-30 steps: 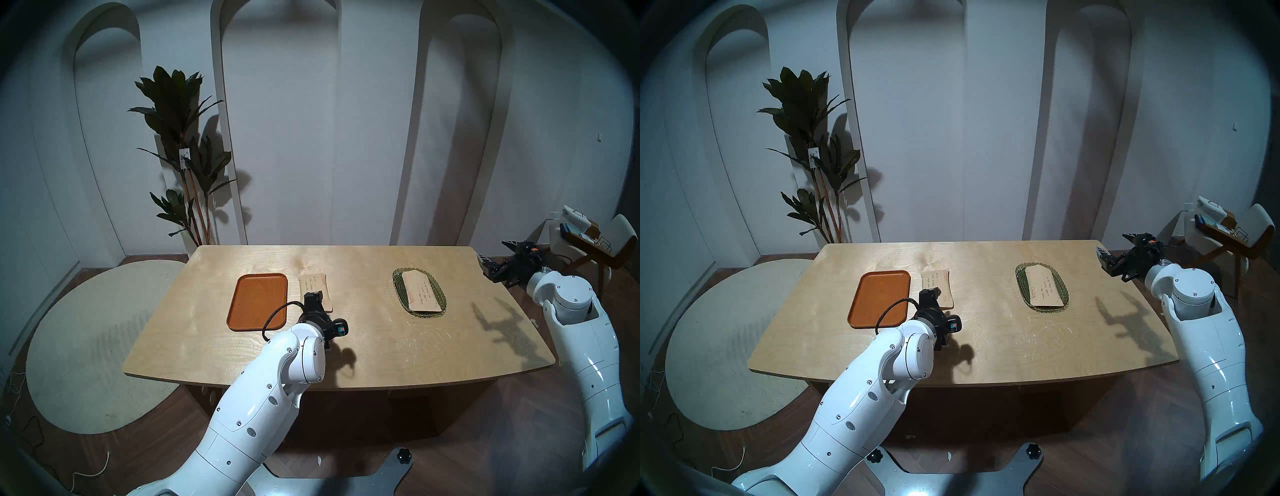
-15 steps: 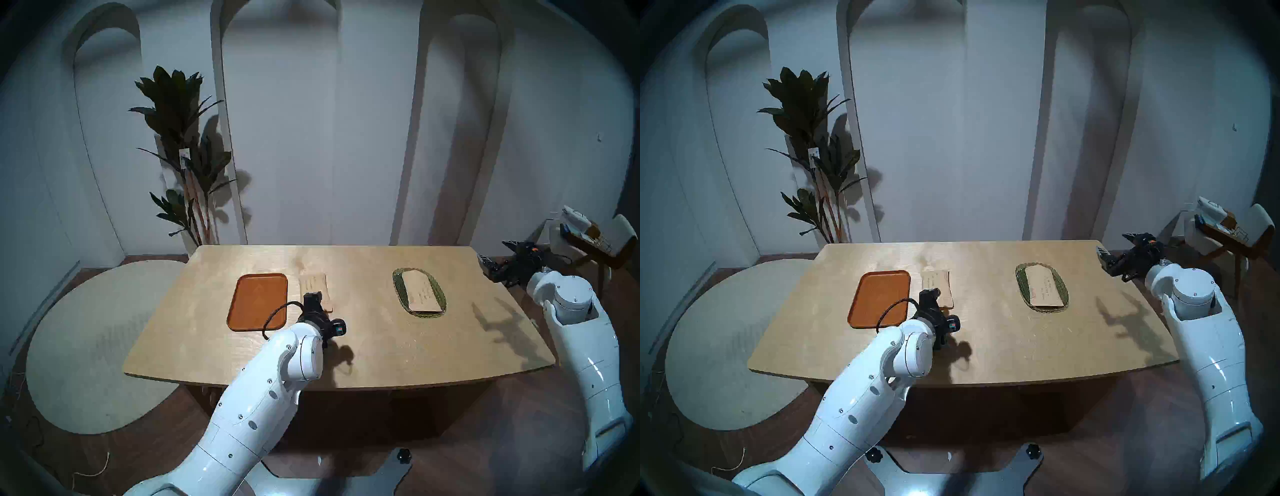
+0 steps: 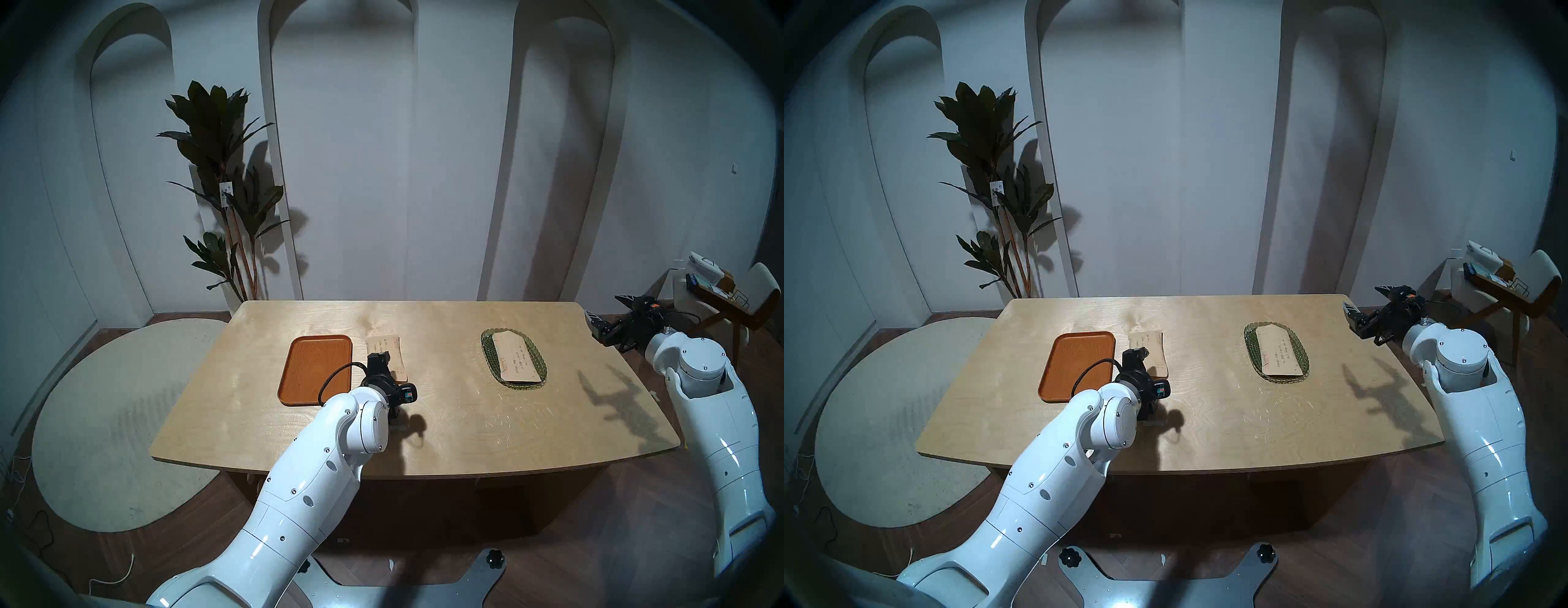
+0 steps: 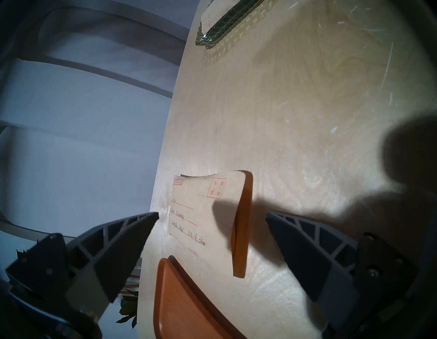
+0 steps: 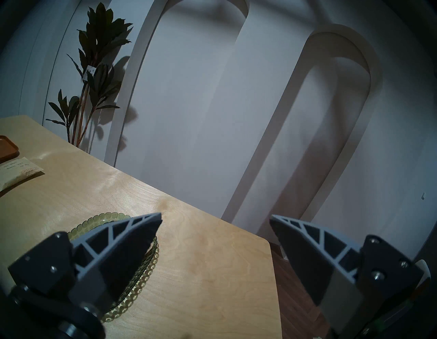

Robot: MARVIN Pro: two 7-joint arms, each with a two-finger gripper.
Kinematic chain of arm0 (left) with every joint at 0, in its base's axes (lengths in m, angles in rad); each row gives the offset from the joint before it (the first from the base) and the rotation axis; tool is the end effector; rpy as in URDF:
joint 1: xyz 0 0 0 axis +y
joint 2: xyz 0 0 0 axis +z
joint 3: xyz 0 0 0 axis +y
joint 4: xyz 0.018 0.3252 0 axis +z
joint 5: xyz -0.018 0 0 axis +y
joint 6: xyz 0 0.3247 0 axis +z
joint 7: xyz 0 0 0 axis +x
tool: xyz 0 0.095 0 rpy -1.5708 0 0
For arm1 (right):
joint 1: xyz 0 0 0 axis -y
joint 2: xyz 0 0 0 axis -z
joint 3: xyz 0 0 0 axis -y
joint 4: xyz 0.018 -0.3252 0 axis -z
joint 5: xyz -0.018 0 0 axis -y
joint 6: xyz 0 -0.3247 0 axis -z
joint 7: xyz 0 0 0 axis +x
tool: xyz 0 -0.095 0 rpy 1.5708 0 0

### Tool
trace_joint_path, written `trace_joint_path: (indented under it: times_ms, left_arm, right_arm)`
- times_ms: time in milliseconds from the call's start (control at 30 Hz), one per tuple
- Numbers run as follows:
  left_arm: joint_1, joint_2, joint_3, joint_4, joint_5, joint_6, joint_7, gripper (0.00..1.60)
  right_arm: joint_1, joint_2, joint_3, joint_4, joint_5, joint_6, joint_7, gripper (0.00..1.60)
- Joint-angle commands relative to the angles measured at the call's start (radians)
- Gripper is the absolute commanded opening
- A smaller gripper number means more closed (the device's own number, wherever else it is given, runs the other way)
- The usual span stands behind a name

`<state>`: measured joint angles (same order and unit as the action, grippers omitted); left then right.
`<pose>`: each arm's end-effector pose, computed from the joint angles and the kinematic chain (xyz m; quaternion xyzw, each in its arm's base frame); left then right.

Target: Sort the mail into the trays, one tray per recipient

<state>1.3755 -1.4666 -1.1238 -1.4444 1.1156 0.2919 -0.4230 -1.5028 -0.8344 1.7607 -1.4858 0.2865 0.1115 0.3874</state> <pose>0.4572 -0.1277 -0.3742 -0.6148 0.5936 -0.4558 0.2487 0.4425 -0.2861 -0.2204 0.7264 0.1897 0.6537 0.0955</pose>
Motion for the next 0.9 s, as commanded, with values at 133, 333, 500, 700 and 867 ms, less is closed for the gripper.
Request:
trace_joint_path:
  times_ms: [133, 333, 500, 700, 867]
  left_arm:
    - [-0.059, 0.026, -0.063, 0.026, -0.033, -0.041, 0.025, 1.6]
    - [-0.079, 0.021, -0.079, 0.05, -0.054, -0.056, 0.027, 1.6]
    - [-0.099, 0.015, -0.08, 0.074, -0.065, -0.068, 0.021, 1.6]
    - [-0.119, 0.001, -0.073, 0.111, -0.074, -0.082, 0.022, 1.6]
    - [-0.135, -0.009, -0.084, 0.134, -0.111, -0.115, 0.013, 0.48]
  right_arm:
    - [0.008, 0.008, 0.005, -0.014, -0.001, -0.009, 0.001, 1.6]
    - [0.007, 0.008, 0.005, -0.014, 0.0, -0.01, 0.001, 1.6]
    - [0.007, 0.008, 0.005, -0.014, 0.0, -0.01, 0.0, 1.6]
    - [0.007, 0.009, 0.004, -0.014, 0.001, -0.01, 0.0, 1.6]
    - [0.007, 0.009, 0.004, -0.014, 0.001, -0.01, 0.0, 1.6]
